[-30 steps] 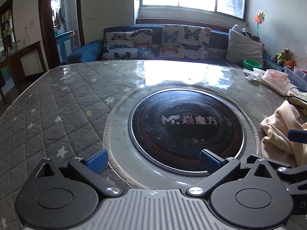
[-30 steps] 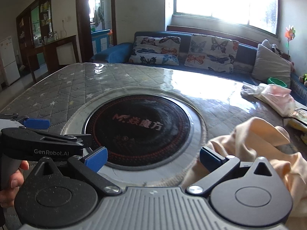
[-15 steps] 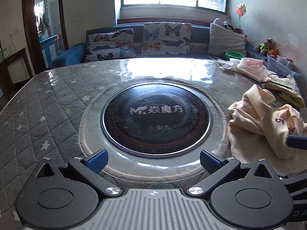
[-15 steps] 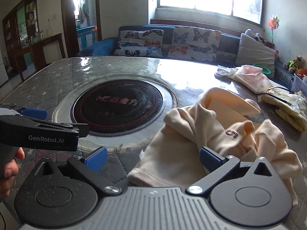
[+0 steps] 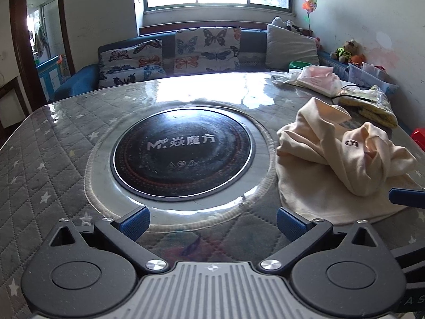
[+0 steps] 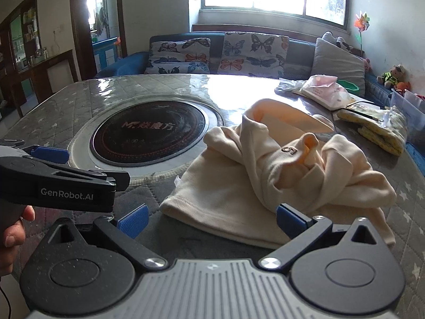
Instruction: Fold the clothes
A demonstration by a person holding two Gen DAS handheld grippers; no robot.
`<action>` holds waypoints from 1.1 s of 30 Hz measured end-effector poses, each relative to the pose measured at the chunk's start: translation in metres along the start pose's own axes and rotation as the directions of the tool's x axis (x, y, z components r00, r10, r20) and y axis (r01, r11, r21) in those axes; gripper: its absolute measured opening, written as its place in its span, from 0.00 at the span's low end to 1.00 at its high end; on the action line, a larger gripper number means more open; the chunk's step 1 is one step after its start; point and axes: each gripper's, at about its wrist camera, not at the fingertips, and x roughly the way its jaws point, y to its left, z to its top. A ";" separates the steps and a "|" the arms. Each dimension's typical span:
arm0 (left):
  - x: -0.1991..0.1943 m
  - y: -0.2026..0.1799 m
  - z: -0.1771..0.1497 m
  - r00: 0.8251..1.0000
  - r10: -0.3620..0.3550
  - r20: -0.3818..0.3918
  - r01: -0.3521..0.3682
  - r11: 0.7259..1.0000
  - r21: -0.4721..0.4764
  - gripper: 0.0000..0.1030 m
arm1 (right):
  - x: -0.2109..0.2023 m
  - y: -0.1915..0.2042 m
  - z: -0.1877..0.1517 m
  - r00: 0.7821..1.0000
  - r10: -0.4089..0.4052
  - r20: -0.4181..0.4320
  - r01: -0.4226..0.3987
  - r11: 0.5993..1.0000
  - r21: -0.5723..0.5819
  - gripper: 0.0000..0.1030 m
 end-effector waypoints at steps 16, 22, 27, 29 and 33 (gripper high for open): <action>-0.007 -0.031 -0.016 0.999 -0.051 -0.017 0.052 0.996 0.069 1.00 | -0.026 -0.011 -0.029 0.999 -0.053 -0.009 0.053 0.998 0.043 1.00; -0.007 -0.041 -0.020 0.997 -0.065 -0.029 0.067 0.994 0.091 1.00 | -0.029 -0.015 -0.039 0.997 -0.076 -0.029 0.077 0.995 0.061 1.00; -0.007 -0.049 -0.023 0.996 -0.076 -0.039 0.080 0.991 0.108 1.00 | -0.032 -0.020 -0.045 0.995 -0.094 -0.041 0.097 0.993 0.072 1.00; -0.006 -0.053 -0.025 0.996 -0.081 -0.043 0.085 0.990 0.115 1.00 | -0.033 -0.021 -0.047 0.994 -0.100 -0.045 0.103 0.992 0.075 1.00; -0.006 -0.058 -0.024 0.995 -0.089 -0.045 0.094 0.987 0.128 1.00 | -0.033 -0.024 -0.049 0.993 -0.106 -0.053 0.110 0.991 0.080 1.00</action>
